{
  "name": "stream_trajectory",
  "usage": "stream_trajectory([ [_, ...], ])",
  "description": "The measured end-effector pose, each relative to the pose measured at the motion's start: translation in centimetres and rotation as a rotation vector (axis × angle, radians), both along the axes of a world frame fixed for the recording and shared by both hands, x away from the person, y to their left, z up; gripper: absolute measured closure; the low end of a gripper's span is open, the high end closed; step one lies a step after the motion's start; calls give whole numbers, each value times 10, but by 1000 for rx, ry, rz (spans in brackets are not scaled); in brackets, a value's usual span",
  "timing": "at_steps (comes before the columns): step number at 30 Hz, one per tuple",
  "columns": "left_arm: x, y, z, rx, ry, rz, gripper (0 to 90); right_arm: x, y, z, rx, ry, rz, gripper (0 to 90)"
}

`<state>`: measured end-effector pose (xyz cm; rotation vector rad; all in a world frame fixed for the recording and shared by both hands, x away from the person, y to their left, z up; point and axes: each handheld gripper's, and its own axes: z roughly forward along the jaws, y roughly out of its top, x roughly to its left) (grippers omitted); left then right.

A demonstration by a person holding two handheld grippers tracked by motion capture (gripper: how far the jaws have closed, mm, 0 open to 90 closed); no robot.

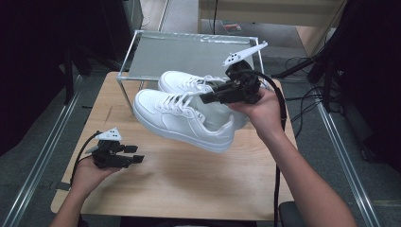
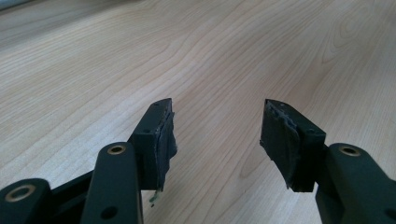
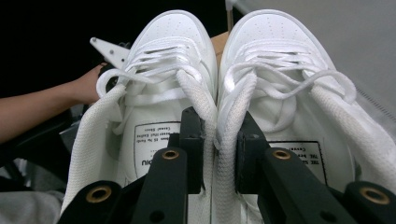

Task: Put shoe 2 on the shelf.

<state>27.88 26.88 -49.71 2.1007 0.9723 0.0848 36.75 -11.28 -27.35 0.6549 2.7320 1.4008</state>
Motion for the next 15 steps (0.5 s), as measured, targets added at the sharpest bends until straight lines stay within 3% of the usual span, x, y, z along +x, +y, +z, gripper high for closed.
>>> stream_trajectory([
  [7,0,-2,0,0,-3,-5,444,13,7,20,-5,-12,-52,784],
  [15,1,-3,0,-3,-1,-23,444,43,14,37,2,-30,-160,784],
])
